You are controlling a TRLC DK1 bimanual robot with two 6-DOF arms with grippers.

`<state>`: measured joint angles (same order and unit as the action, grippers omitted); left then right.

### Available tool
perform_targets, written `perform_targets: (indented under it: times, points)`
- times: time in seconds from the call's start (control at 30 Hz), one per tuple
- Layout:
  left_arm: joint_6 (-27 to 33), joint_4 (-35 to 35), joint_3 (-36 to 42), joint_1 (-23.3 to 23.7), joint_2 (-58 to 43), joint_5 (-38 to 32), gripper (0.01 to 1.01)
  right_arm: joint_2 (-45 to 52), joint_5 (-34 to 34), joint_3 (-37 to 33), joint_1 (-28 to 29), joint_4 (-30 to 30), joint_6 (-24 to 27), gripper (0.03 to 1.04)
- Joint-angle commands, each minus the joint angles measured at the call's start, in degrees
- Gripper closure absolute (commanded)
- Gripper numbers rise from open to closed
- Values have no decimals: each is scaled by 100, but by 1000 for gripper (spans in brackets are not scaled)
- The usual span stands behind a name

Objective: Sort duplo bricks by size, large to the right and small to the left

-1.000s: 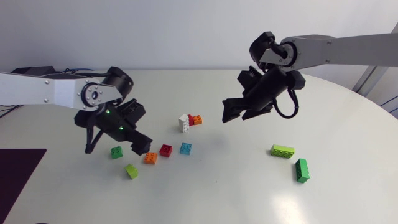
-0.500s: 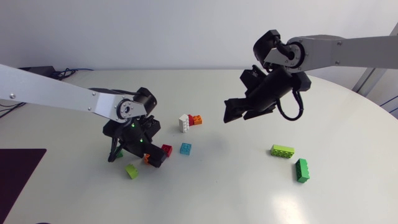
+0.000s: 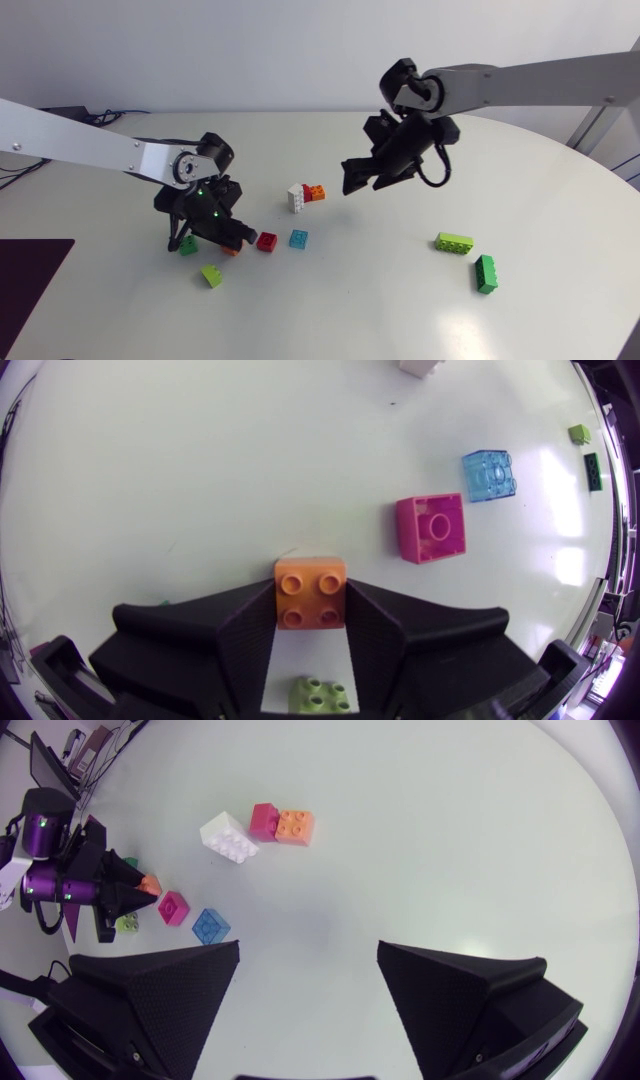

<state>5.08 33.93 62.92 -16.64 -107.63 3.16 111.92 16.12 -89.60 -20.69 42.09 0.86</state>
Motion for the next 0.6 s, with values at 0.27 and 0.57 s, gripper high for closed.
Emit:
perform_targets:
  times: [0.27, 0.57]
  points:
    - [643, 439, 54, 1462, 858, -8, 749, 2027, -320, -2501, -735, 722, -121, 116]
    - [749, 483, 230, 2025, 832, -17, 43, 3143, -496, -4355, -1148, 1522, -130, 115]
